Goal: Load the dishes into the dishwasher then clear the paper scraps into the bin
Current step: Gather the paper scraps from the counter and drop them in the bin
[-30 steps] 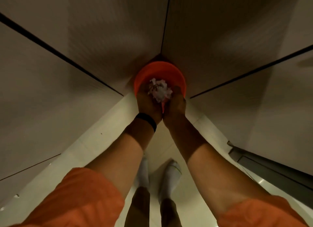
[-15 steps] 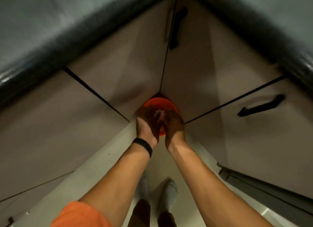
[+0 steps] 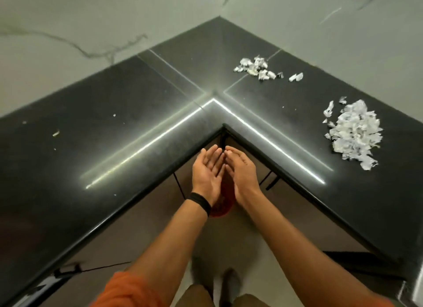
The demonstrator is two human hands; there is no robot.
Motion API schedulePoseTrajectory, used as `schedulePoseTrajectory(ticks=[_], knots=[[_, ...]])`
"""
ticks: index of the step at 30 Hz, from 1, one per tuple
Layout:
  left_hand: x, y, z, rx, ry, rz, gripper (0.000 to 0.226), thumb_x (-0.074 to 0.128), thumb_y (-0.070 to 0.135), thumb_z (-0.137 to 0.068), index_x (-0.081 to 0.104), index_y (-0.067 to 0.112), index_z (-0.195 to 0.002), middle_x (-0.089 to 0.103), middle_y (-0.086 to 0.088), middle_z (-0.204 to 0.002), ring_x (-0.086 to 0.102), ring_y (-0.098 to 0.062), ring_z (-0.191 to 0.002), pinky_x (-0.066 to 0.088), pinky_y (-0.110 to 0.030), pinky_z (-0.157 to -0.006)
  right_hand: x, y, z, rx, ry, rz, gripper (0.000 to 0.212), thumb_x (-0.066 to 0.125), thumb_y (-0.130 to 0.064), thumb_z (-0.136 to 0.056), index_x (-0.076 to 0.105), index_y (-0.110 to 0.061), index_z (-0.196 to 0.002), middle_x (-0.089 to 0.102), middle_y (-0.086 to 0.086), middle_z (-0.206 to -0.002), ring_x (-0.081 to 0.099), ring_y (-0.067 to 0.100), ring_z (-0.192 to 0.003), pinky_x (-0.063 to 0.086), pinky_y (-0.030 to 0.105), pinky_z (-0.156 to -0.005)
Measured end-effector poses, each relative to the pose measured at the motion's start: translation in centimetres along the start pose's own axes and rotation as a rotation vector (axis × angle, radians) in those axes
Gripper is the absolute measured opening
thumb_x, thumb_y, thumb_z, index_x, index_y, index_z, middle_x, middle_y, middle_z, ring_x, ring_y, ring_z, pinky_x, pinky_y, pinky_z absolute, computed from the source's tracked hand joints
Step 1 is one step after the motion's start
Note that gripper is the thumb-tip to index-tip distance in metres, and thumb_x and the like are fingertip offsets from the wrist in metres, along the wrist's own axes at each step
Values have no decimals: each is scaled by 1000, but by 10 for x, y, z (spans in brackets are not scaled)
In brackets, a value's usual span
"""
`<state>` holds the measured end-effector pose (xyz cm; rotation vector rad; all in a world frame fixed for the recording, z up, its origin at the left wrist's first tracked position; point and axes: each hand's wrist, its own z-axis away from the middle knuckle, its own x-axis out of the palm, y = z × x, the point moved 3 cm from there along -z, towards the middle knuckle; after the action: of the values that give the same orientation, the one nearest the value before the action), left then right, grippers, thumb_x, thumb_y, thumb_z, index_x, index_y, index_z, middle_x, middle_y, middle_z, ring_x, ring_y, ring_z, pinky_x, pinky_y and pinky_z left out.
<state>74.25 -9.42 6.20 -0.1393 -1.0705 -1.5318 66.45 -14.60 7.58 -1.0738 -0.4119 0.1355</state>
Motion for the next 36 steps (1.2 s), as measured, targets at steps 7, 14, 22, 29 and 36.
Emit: schedulePoseTrajectory(ticks=[7,14,22,29,36], knots=[[39,33,3,27,-91,-54,43,49,40,-103,68,10,-127,72,-10,-124,65,-25,-121,45,-39,-109,12,-50,2,-104,1,-44,22,58,-12,-100,70,-8,-118,74,7,-112,69,16,-105,55,33,-94],[82,60,-49,31,-84,-103,36,52,38,-101,70,11,-118,75,-6,-102,69,-16,-89,52,-30,-85,14,-82,-56,-186,-43,24,13,63,-13,-98,75,-16,-104,76,4,-104,71,16,-99,57,31,-87],[137,81,-147,39,-32,-115,35,54,36,-101,69,11,-122,74,-10,-119,70,-17,-99,52,-32,-93,4,-121,-197,-245,-34,197,13,66,-8,-96,74,-9,-106,75,4,-97,69,6,-85,52,15,-69],[177,93,-218,46,54,-65,37,55,38,-101,67,13,-125,73,-8,-120,68,-17,-100,52,-32,-91,-2,-144,-344,-330,-1,562,15,71,-15,-91,74,-30,-90,75,-8,-87,70,8,-83,60,40,-85],[197,106,-270,29,84,42,46,54,42,-100,64,11,-132,70,-11,-127,68,-21,-104,51,-34,-93,20,-160,-430,-416,17,978,20,66,-32,-87,75,-32,-105,72,-11,-94,68,12,-86,57,38,-82]])
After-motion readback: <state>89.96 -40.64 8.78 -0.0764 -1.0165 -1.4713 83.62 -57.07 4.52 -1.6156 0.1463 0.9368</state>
